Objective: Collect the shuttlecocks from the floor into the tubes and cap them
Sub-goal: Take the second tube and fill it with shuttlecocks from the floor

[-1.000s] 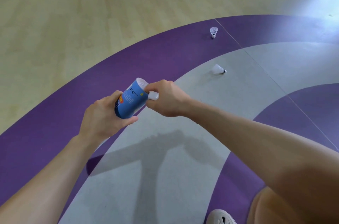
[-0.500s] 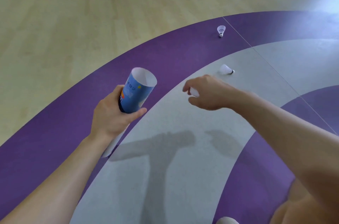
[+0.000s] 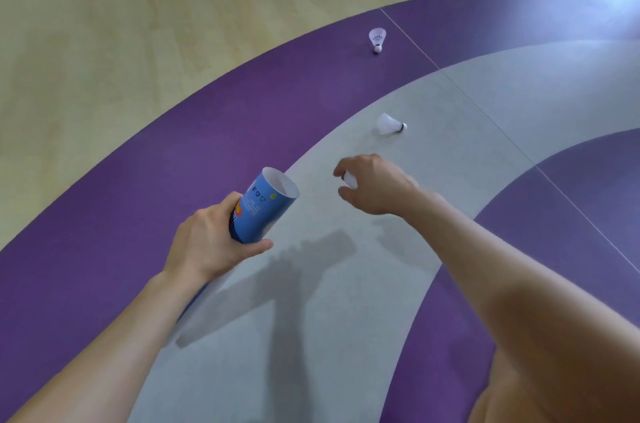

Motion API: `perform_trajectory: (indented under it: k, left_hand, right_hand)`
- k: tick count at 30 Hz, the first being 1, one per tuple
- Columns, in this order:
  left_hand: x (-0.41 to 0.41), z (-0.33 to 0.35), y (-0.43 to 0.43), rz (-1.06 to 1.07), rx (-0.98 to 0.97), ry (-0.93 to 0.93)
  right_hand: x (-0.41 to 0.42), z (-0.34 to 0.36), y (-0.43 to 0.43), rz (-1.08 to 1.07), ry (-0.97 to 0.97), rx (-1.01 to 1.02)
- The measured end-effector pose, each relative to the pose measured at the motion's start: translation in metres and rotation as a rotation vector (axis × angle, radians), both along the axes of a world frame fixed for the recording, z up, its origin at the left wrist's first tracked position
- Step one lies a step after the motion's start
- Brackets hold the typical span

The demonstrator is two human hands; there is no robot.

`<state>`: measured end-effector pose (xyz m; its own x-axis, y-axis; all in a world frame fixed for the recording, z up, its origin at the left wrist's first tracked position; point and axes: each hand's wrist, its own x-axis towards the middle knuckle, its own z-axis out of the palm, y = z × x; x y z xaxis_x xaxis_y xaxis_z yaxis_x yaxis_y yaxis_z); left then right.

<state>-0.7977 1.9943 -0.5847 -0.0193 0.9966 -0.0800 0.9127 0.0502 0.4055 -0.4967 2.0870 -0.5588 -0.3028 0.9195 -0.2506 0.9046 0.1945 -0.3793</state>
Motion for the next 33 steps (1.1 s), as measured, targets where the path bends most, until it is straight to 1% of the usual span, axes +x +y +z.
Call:
perform_trajectory:
  k: [4,6,8,10,12,14,18,22,24,26,28,29,30,31,33]
  left_hand:
    - [0.043,0.043,0.055,-0.002,0.004,-0.015]
    - [0.071,0.075,0.092,-0.055,-0.019,-0.029]
    - [0.098,0.107,0.130,-0.117,-0.082,-0.029]
    - [0.118,0.131,0.164,-0.172,-0.128,-0.002]
    - [0.128,0.137,0.192,-0.224,-0.135,0.040]
    - [0.132,0.125,0.218,-0.245,-0.128,0.078]
    - [0.142,0.059,0.282,-0.264,-0.138,0.119]
    - [0.158,0.000,0.338,-0.291,-0.173,0.175]
    - [0.165,-0.010,0.358,-0.326,-0.193,0.203]
    - [0.170,-0.011,0.377,-0.347,-0.218,0.232]
    - [0.169,-0.012,0.392,-0.371,-0.226,0.247]
    - [0.168,-0.014,0.397,-0.386,-0.219,0.253]
    - [0.167,-0.017,0.402,-0.406,-0.203,0.260]
    - [0.166,-0.019,0.405,-0.429,-0.190,0.267]
    - [0.165,-0.024,0.410,-0.447,-0.183,0.254]
  right_hand:
    - [0.053,-0.021,0.018,-0.228,0.114,0.028]
    - [0.083,-0.025,0.024,-0.284,0.106,0.026]
    - [0.108,-0.026,0.034,-0.322,0.085,0.031]
    - [0.123,-0.029,0.051,-0.316,0.049,0.027]
    - [0.129,-0.040,0.075,-0.255,-0.011,0.058]
    - [0.132,-0.061,0.107,-0.165,-0.094,0.103]
    - [0.136,-0.111,0.180,0.113,-0.308,0.170]
    - [0.139,-0.147,0.244,0.390,-0.509,0.142]
    - [0.142,-0.152,0.266,0.479,-0.592,0.112]
    - [0.147,-0.152,0.283,0.512,-0.672,0.074]
    - [0.154,-0.152,0.299,0.479,-0.644,0.073]
    - [0.158,-0.155,0.305,0.419,-0.622,0.081]
    - [0.163,-0.157,0.310,0.327,-0.547,0.080]
    - [0.167,-0.155,0.314,0.197,-0.418,0.063]
    - [0.173,-0.139,0.316,-0.183,-0.073,0.042]
